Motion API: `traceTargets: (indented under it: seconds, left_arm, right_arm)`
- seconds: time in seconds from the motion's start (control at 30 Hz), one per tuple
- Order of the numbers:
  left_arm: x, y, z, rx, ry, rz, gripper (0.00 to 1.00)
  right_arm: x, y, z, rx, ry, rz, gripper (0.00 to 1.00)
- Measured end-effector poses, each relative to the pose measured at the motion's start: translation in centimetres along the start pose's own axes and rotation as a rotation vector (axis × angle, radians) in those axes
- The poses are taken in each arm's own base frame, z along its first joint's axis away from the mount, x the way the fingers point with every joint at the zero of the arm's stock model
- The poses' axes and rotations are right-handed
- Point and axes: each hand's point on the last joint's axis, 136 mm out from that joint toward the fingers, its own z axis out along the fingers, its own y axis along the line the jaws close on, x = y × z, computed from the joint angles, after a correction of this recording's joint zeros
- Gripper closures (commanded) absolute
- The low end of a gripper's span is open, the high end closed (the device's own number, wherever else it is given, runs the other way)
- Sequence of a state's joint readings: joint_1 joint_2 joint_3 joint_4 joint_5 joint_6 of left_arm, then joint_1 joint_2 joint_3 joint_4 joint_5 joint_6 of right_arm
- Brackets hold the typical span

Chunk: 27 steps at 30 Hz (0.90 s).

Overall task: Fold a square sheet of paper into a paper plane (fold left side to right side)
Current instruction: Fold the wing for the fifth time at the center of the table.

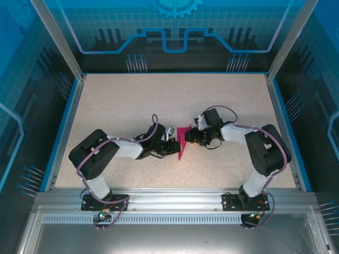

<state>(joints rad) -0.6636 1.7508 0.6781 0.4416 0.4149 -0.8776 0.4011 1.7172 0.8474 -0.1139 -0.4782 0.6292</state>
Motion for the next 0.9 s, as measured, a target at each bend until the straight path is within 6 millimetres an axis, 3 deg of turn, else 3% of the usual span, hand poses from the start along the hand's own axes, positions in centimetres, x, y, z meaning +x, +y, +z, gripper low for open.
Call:
traceTargets:
  seconds: [0.27,0.5,0.73,0.9]
  left_arm:
    - [0.2,1.6,0.5,0.015,0.010,-0.086,1.00]
    - [-0.1,1.3,0.6,0.044,0.002,-0.104,1.00]
    - [-0.4,0.9,0.5,0.062,-0.004,-0.109,1.00]
    - [-0.4,0.7,0.5,0.068,-0.004,-0.108,0.82]
  right_arm:
    - [-0.7,-0.2,0.9,0.003,0.005,0.011,0.54]
    - [-1.8,0.9,1.4,-0.004,-0.004,-0.014,0.56]
    - [-2.2,0.5,2.3,0.007,0.007,-0.005,0.59]
    - [-2.3,0.3,2.5,0.021,0.019,0.008,0.61]
